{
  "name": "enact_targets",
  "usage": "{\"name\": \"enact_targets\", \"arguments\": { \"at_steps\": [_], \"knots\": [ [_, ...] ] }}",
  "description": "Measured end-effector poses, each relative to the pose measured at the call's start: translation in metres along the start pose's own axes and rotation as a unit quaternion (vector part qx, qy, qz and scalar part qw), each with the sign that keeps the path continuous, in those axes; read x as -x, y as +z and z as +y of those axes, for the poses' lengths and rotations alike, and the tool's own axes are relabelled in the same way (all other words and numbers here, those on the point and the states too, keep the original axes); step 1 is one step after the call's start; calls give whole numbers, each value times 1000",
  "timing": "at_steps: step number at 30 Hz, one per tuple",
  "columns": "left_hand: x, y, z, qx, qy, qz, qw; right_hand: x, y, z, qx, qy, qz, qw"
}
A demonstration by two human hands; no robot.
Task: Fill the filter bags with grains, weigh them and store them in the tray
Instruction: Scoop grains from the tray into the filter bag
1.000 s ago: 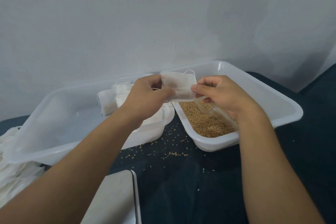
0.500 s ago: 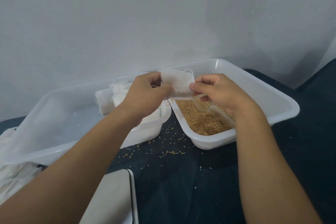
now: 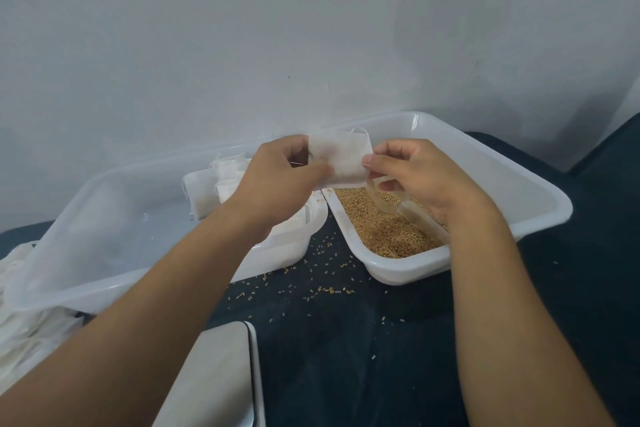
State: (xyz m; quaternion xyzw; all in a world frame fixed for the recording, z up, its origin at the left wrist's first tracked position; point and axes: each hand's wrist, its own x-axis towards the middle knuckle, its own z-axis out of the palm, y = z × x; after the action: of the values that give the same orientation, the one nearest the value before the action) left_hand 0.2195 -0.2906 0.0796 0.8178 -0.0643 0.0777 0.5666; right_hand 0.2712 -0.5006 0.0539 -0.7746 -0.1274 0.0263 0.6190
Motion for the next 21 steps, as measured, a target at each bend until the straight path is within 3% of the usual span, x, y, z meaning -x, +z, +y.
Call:
{"name": "enact_targets", "arguments": {
  "at_steps": [4, 8, 16, 21],
  "knots": [
    [8, -2, -8, 19, -18, 15, 1000, 3, 5, -4, -3, -25, 11, 1000],
    [21, -3, -26, 60, -44, 23, 997, 9, 15, -20, 3, -117, 15, 993],
    [67, -16, -42, 94, -29, -48, 994, 39, 40, -62, 162, -232, -68, 957],
    [90, -23, -47, 169, -28, 21, 985, 48, 60, -74, 161, -266, -74, 948]
  ]
}}
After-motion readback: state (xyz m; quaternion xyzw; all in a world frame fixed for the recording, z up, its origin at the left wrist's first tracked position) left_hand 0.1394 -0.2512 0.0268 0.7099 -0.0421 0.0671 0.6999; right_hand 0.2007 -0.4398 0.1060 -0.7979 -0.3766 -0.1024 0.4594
